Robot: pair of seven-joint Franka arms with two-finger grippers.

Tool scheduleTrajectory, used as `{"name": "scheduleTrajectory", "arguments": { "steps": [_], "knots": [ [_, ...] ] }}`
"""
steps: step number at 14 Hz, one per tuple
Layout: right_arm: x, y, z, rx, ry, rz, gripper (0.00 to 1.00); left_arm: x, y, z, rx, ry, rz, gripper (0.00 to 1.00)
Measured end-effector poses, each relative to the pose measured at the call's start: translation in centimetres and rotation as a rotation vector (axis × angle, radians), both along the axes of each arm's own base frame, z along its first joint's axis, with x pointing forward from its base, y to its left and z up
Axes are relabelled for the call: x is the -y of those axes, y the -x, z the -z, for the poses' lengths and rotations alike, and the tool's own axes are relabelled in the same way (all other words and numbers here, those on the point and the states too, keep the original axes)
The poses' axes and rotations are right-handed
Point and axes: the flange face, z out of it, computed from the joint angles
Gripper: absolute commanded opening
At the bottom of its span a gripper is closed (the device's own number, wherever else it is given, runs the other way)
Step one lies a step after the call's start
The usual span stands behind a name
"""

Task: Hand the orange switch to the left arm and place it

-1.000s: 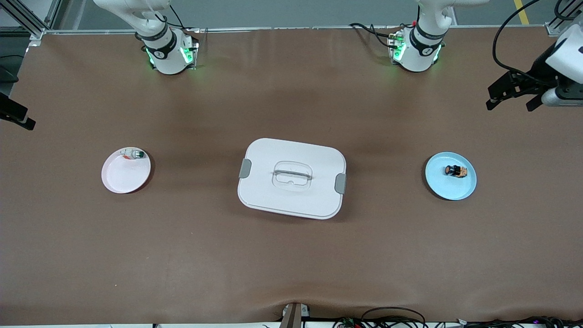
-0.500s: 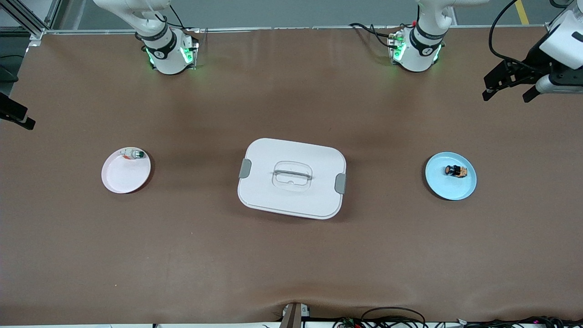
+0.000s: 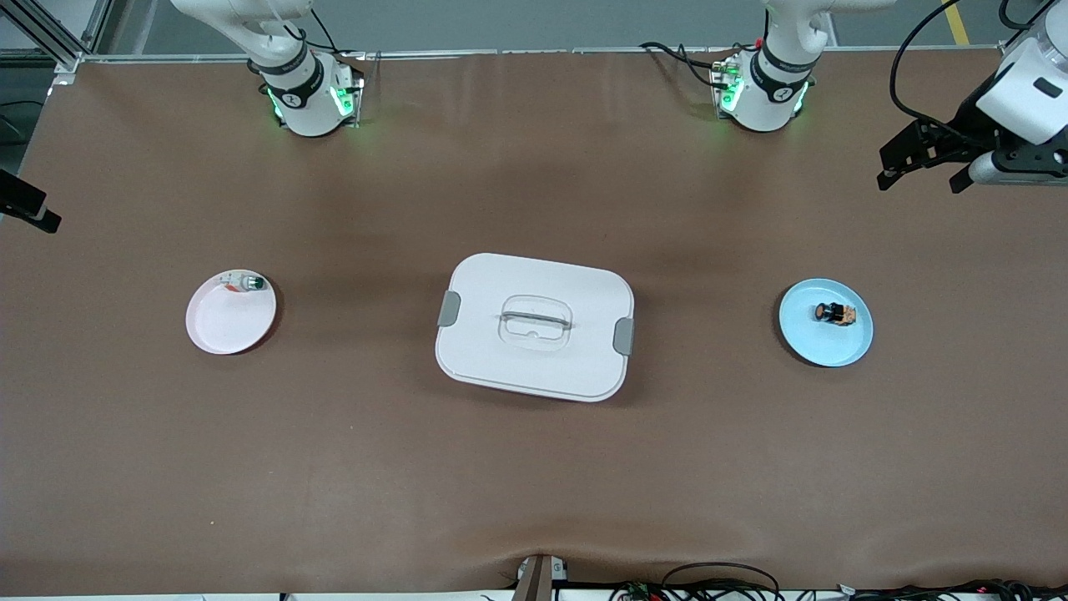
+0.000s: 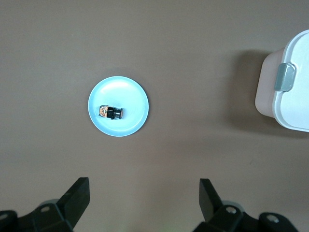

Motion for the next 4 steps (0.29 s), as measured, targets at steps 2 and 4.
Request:
{"name": "scheduleTrajectory", "arguments": {
  "steps": [2,4],
  "knots": [
    [0.0,0.0,0.0,0.0,0.0,0.005,1.0,0.0,-0.07,0.06,-0.002,0.0,0.001,1.0],
    [0.0,0.01,0.08,-0.003,0.0,0.008,1.0,-0.02,-0.07,-0.08,0.0,0.0,0.001,1.0]
  ]
}}
